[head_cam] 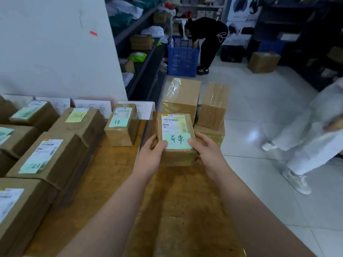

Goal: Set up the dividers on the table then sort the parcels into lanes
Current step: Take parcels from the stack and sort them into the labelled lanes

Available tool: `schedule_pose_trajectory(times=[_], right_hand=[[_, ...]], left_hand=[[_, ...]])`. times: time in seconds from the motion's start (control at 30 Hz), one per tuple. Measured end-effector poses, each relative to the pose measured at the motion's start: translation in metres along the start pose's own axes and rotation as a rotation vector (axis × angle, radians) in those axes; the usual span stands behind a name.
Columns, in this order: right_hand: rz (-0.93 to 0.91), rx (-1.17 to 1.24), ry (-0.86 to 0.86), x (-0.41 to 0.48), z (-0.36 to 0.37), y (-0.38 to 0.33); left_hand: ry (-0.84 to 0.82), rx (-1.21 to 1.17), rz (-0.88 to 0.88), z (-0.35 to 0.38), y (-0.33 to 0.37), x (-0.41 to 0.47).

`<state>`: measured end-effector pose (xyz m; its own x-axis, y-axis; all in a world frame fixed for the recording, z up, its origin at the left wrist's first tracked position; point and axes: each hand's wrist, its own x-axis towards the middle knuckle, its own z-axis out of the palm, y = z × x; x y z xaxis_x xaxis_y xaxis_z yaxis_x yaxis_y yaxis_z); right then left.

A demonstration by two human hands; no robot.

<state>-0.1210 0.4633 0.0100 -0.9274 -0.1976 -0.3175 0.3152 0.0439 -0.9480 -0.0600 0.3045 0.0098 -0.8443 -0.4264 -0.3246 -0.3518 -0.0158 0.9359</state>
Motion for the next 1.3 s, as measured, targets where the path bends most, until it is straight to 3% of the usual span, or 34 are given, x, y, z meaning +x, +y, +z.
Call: schedule_pose_trajectory(times=[0.37,0.73,1.0,1.3], right_hand=[[-0.031,-0.060,-0.111,-0.010,0.117,-0.027],[0.153,-0.128,-0.081,-0.009,0.212,0.014],[0.273,-0.167,-0.015,0.008,0.239,0.061],[0.243,-0.274,0.012,0.034,0.253,0.087]], left_hand=[[0.086,0.002,0.081,-0.121,0.009,0.008],[-0.058,0.184,-0.035,-0.220,-0.029,0.049],[-0.194,0.281,-0.116,-0.240,-0.083,0.089],[-0.171,0.348,-0.131,-0.234,-0.103,0.112]])
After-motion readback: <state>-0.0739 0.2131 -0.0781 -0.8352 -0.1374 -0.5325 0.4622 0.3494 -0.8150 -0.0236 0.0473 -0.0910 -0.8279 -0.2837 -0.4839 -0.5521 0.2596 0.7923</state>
